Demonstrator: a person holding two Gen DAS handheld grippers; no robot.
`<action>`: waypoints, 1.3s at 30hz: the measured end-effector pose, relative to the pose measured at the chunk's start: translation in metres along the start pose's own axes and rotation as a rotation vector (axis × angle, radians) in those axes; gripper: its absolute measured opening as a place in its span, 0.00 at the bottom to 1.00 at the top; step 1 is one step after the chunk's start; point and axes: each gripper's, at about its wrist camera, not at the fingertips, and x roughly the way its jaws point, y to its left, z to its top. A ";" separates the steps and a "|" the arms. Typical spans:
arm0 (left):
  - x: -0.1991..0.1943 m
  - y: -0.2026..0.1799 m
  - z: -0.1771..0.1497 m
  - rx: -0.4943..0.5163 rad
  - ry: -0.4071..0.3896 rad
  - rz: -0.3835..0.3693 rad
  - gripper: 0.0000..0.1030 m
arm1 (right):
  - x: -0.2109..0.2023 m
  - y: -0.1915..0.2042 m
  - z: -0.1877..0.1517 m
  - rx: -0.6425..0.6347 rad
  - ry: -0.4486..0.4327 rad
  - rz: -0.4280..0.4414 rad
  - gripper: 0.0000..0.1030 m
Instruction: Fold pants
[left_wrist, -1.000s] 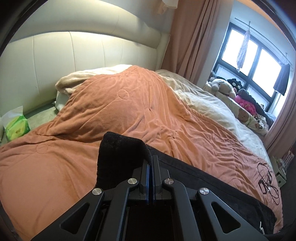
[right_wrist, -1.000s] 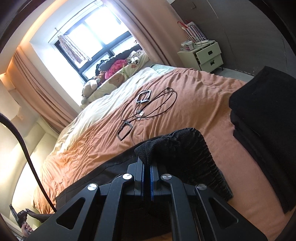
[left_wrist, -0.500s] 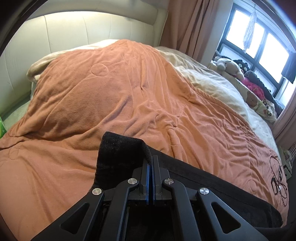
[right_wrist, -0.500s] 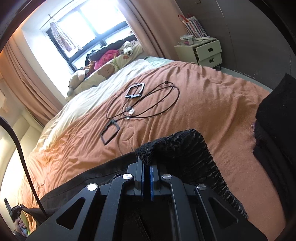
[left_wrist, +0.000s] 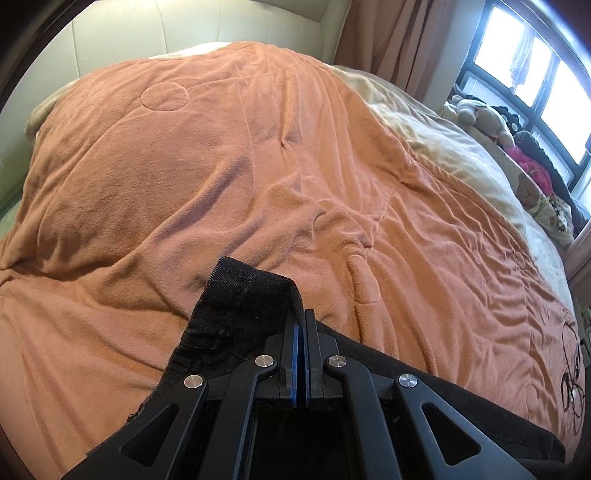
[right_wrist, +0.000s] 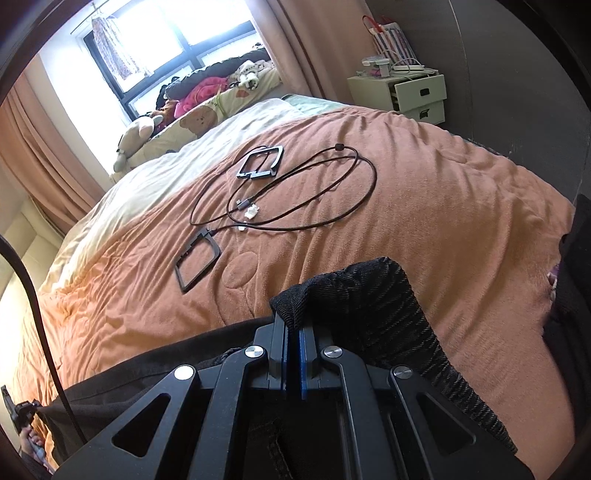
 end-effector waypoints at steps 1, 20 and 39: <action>0.005 -0.001 0.002 0.002 0.007 0.007 0.02 | 0.005 0.000 0.001 -0.002 0.004 -0.004 0.01; 0.008 -0.005 -0.004 0.073 0.013 0.061 0.70 | 0.028 0.028 -0.001 -0.147 0.051 -0.058 0.61; -0.106 0.052 -0.064 0.066 0.028 -0.024 0.70 | -0.108 -0.036 -0.046 -0.097 0.046 0.048 0.78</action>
